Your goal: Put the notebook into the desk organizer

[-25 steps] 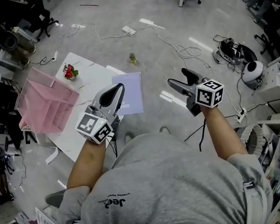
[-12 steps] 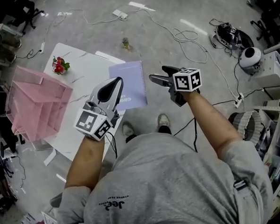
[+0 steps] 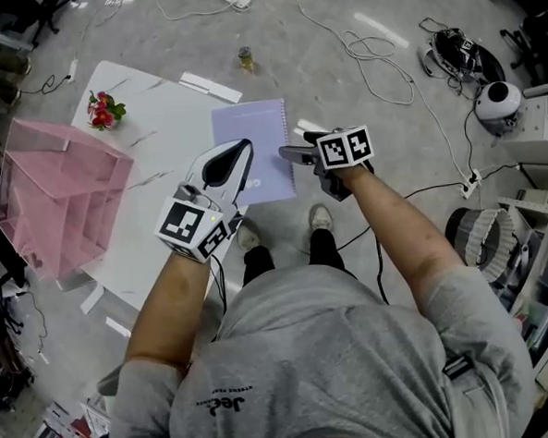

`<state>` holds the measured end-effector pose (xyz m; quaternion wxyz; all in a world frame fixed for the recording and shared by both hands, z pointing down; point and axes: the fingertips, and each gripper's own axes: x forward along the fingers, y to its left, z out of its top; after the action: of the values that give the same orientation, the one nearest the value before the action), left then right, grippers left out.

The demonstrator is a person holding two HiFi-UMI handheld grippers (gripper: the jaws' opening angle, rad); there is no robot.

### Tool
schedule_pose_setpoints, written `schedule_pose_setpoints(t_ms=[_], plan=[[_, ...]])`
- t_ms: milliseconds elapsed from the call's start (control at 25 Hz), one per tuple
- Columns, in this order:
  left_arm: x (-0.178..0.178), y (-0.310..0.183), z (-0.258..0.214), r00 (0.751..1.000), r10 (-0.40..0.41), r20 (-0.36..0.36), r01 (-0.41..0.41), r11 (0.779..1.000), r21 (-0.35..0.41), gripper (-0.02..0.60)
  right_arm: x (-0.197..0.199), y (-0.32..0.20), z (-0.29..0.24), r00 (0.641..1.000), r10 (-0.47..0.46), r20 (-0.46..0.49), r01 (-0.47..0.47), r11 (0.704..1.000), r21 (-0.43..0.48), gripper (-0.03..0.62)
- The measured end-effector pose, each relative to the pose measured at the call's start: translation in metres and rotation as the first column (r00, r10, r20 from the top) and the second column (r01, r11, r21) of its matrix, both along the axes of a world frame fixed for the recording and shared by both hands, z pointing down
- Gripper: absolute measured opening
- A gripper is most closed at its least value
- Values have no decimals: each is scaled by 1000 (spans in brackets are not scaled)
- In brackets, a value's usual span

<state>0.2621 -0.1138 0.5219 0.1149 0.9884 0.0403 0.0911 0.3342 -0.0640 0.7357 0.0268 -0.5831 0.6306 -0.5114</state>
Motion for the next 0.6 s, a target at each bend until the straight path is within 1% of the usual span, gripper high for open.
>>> schedule_pose_setpoints(t_ms=[280, 400, 440, 600], plan=[[-8, -7, 19, 1000, -10, 29, 10, 1000, -17, 57, -18, -15, 29, 996, -3, 92, 5, 1000, -23, 411], [-12, -9, 23, 999, -18, 37, 19, 1000, -22, 57, -23, -21, 36, 994, -5, 111, 9, 999, -37, 406], [-13, -10, 25, 999, -20, 39, 21, 1000, -23, 57, -24, -22, 38, 994, -3, 113, 8, 999, -43, 384], [-18, -14, 27, 999, -30, 38, 32, 999, -30, 57, -33, -27, 33, 992, -18, 125, 24, 999, -47, 234]])
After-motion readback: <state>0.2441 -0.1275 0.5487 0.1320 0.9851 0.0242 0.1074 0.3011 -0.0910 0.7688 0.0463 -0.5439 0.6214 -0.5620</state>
